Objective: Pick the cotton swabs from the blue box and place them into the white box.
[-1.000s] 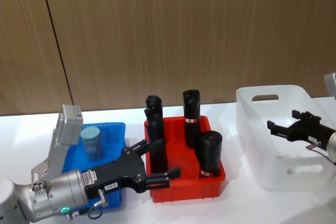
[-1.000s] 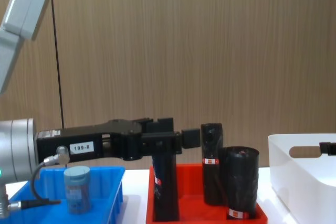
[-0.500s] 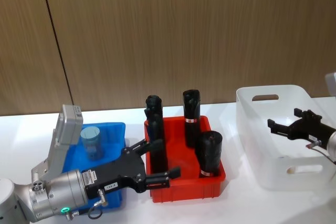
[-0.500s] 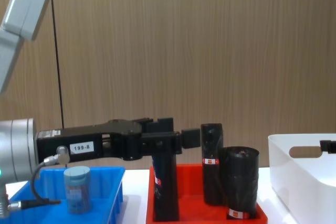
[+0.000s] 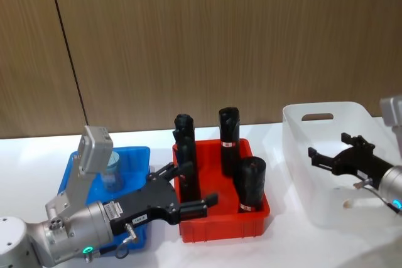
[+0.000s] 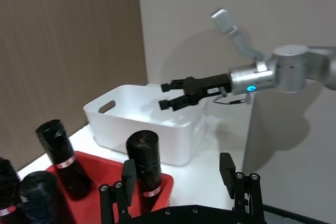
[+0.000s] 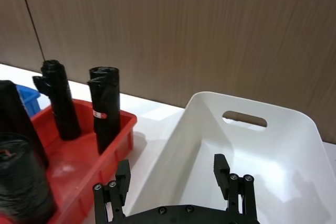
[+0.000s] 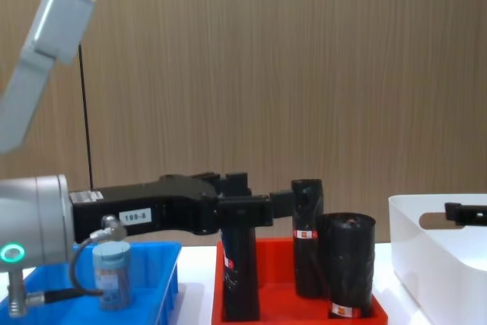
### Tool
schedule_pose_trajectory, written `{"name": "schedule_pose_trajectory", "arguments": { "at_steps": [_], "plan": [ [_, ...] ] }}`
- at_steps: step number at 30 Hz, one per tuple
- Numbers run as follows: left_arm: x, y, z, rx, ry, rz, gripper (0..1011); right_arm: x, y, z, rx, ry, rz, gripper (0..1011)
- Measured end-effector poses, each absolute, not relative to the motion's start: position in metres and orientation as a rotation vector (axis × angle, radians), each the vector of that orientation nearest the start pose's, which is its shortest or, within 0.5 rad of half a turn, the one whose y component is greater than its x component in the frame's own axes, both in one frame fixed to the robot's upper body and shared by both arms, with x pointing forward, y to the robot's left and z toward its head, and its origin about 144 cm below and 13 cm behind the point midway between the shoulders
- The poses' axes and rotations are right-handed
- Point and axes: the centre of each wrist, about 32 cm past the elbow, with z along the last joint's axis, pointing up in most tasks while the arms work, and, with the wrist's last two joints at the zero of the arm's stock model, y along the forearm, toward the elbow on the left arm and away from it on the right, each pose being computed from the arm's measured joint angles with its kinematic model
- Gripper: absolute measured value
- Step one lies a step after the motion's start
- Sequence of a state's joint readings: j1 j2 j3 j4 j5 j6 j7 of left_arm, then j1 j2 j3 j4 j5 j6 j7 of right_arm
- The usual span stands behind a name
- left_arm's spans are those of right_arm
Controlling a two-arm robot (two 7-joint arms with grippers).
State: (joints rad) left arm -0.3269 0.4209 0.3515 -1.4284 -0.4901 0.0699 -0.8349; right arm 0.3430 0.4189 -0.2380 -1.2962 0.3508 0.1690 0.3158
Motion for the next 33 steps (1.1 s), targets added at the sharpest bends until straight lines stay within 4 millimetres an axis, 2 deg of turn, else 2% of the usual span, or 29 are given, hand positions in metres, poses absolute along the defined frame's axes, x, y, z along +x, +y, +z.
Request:
{"name": "schedule_pose_trajectory", "arguments": {
  "at_steps": [16, 33],
  "plan": [
    [0.525, 0.248, 1.198, 0.055, -0.042, 0.644, 1004, 0.502, -0.276, 1.179, -0.119, -0.011, -1.181, 1002],
    [0.513, 0.229, 1.200, 0.078, -0.121, 0.823, 1004, 0.457, -0.245, 1.186, -0.007, -0.065, -1.216, 1002]
  ]
}}
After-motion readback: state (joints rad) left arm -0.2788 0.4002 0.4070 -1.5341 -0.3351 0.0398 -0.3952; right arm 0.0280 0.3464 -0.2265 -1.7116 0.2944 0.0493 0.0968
